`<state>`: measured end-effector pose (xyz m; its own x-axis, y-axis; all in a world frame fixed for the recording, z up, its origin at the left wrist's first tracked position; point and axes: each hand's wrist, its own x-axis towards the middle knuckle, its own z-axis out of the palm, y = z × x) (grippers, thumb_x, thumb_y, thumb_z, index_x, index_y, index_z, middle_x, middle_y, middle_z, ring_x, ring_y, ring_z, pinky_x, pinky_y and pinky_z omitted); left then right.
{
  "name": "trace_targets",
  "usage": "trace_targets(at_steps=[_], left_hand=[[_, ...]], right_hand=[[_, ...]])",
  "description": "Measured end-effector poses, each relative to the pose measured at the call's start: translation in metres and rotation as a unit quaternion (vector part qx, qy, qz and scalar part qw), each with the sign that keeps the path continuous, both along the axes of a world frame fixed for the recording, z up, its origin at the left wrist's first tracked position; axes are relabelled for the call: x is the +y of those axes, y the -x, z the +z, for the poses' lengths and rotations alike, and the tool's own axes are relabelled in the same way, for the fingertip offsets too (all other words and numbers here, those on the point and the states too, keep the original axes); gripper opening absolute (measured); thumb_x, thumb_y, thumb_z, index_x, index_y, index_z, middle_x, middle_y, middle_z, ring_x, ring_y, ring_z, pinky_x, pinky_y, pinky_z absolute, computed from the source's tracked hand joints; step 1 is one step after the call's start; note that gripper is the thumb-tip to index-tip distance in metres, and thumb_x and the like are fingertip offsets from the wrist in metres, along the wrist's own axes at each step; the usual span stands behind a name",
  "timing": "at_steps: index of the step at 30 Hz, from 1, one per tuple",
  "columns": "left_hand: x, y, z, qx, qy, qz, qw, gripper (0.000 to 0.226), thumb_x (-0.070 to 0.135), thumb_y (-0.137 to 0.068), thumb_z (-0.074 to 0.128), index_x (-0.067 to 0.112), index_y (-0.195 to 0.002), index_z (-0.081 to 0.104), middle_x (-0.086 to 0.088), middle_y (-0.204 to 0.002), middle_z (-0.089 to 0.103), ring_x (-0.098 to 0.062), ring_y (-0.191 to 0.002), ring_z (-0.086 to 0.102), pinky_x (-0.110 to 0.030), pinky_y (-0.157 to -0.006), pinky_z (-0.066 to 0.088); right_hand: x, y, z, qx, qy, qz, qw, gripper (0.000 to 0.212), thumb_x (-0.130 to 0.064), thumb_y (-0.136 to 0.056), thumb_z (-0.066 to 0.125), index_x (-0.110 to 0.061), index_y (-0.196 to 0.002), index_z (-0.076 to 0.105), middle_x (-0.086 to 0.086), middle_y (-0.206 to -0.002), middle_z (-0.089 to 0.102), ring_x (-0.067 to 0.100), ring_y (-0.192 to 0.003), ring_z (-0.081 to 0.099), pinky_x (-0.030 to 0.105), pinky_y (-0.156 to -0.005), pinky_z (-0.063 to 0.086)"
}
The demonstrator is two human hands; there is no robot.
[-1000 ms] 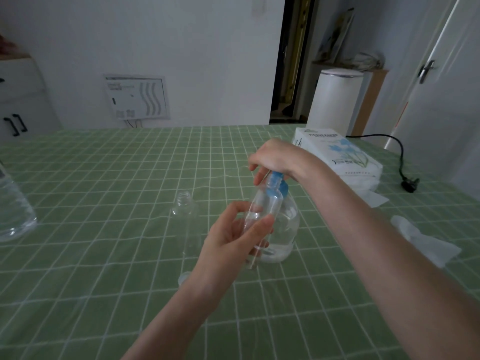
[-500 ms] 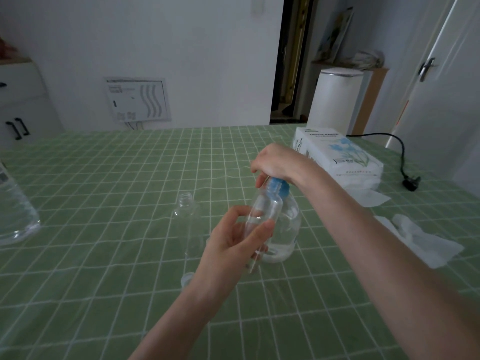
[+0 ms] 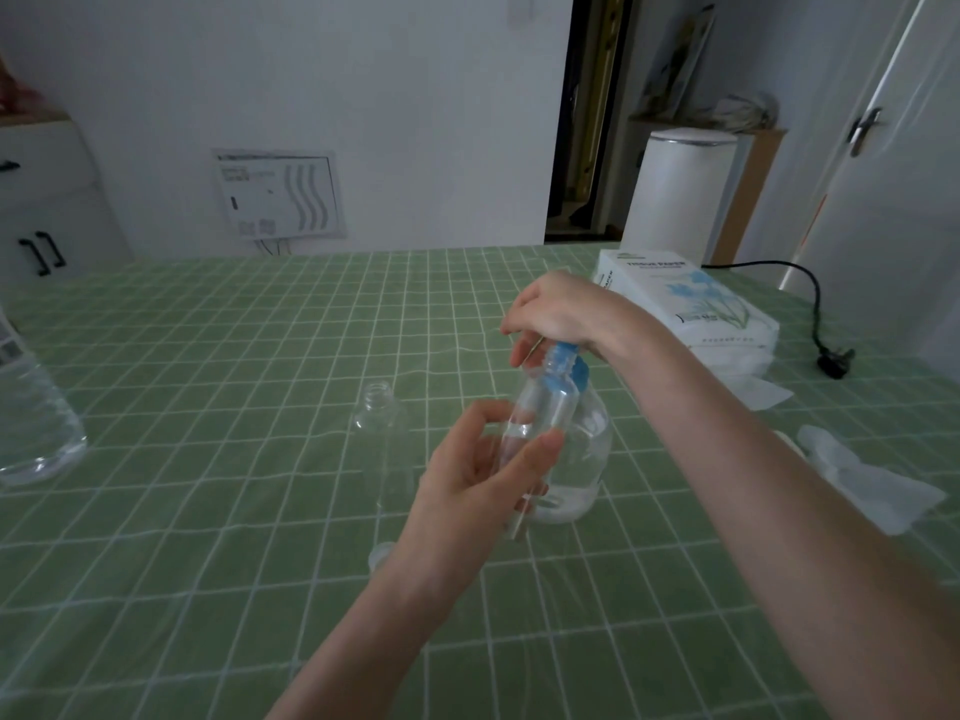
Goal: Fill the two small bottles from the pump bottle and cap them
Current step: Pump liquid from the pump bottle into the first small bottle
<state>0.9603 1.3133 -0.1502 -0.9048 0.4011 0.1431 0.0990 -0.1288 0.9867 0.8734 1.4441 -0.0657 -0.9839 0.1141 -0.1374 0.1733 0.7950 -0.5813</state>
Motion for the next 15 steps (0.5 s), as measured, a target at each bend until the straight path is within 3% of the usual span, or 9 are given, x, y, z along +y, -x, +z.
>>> trace_targets(at_steps=[8, 15], left_hand=[[0.001, -0.002, -0.002, -0.014, -0.014, 0.003, 1.0, 0.035, 0.044, -0.062, 0.066, 0.022, -0.089, 0.061, 0.002, -0.07, 0.068, -0.007, -0.058, 0.059, -0.016, -0.048, 0.045], [0.005, -0.001, 0.002, -0.006, -0.016, 0.007, 1.0, 0.04, 0.049, -0.061, 0.065, 0.023, -0.091, 0.061, -0.002, -0.081, 0.072, -0.008, -0.064, 0.062, -0.017, -0.053, 0.047]], right_hand=[[-0.001, -0.002, -0.006, 0.0, 0.016, -0.01, 1.0, 0.032, -0.018, -0.094, 0.054, 0.002, -0.118, 0.062, 0.021, -0.114, 0.067, 0.034, -0.104, 0.065, 0.044, -0.098, 0.049], [0.0, -0.004, 0.007, 0.017, 0.009, 0.001, 1.0, 0.032, -0.021, -0.095, 0.054, 0.0, -0.118, 0.062, 0.017, -0.105, 0.071, 0.031, -0.098, 0.068, 0.042, -0.093, 0.052]])
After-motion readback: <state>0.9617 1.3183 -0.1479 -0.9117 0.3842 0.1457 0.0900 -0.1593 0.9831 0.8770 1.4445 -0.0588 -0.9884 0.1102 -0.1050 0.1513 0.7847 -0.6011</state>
